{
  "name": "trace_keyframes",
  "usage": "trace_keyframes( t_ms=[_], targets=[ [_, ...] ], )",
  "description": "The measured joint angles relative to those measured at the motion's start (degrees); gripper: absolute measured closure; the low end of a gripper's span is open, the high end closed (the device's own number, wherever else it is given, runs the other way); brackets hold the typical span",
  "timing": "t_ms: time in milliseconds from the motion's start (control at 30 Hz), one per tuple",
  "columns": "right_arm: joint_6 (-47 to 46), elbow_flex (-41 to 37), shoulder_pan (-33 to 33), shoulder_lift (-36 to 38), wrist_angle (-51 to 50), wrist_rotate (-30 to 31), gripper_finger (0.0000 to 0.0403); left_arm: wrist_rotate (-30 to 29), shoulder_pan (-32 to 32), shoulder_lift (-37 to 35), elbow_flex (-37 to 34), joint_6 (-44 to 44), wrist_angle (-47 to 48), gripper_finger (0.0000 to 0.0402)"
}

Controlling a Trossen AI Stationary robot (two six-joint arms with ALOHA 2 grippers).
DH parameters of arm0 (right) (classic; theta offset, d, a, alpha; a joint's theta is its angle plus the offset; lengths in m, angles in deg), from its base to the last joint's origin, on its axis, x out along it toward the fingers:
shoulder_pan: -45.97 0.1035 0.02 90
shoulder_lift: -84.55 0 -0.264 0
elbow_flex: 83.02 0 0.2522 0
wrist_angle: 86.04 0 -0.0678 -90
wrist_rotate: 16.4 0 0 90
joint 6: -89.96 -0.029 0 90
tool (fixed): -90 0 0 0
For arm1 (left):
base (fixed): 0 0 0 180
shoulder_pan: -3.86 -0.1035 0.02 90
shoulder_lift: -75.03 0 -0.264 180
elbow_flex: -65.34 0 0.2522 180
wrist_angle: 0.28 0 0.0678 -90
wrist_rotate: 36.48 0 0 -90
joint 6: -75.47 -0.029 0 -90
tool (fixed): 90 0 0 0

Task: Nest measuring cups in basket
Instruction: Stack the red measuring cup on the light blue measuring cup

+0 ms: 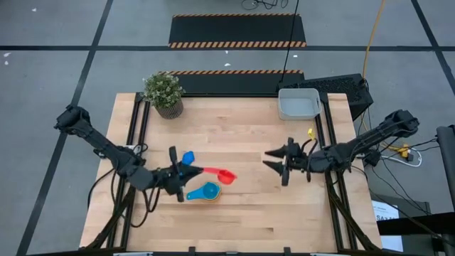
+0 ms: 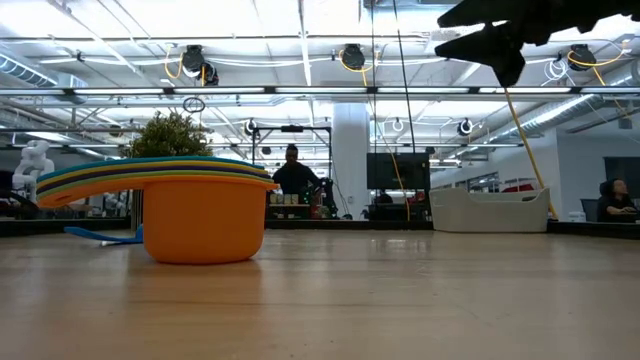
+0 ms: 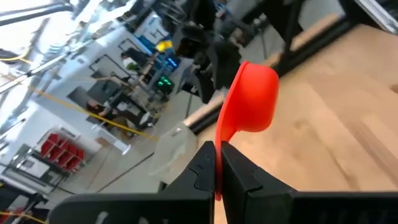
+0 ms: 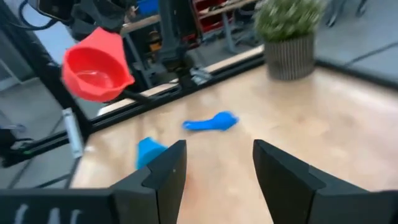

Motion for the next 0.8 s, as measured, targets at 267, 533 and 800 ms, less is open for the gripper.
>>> trace_keyframes(
  t_ms=[267, 533, 800],
  targets=[
    [-7.2, 0.0, 6.2, -11.6, 11.8, 1.4, 0.0223, -2.7, 7.9, 3.6, 0.0, -2.9, 1.6, 0.0397],
    [-7.3, 0.0, 9.1, -21.0, 25.1, 3.8, 0.0222, -10.7, 13.9, 7.3, 0.0, -5.4, 3.9, 0.0394],
    [-8.8, 0.0, 9.9, -23.2, 25.9, 7.6, 0.0222, -12.5, 17.3, 8.1, 0.0, -8.0, 3.9, 0.039]
  ],
)
